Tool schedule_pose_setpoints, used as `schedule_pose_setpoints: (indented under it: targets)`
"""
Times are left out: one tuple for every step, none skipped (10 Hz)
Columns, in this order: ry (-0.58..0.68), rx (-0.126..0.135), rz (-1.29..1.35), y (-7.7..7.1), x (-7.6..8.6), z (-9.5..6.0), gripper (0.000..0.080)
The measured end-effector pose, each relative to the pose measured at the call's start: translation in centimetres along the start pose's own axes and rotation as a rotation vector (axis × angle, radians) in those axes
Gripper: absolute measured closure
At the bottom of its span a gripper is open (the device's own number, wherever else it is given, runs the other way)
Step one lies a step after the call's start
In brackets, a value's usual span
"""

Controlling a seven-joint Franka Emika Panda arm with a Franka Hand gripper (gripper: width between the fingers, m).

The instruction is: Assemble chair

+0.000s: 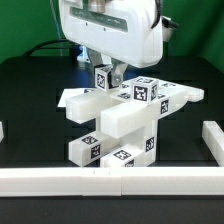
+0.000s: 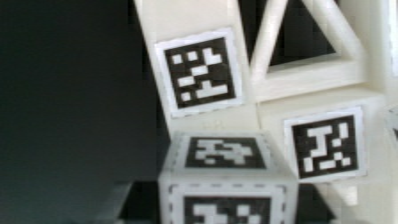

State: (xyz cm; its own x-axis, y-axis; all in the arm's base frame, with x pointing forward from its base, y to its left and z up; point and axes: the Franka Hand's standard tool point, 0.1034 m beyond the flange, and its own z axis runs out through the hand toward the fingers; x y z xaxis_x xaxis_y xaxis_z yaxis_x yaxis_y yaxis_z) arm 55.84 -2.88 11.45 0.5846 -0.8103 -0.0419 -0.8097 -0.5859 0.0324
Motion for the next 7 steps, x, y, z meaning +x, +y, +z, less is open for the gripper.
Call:
schedule_pose_setpoints:
  targets:
    - [0.000,-0.002,-0.029,-0.12,-0.09,-0.07,0.0294]
    - [0.001,-0.002,-0.106,-0.18,-0.14,-0.08,0.0177]
    - [0.001,-0.002,-0.197,-0.19,-0.13,-0.08,0.0177]
    - [0.001,0.000,-0.285,-0.18,-0.08,-0.09,0.0158]
    - [0.001,-0.001,-0.353,-0.16,-0.07,-0.08,0.0151]
    - [0.001,-0.001,-0.432,-0.15,-0.06,-0.08,0.0151]
    - [0.001,-0.001,-0.506,-0.14,-0.05,-0.08,0.0150]
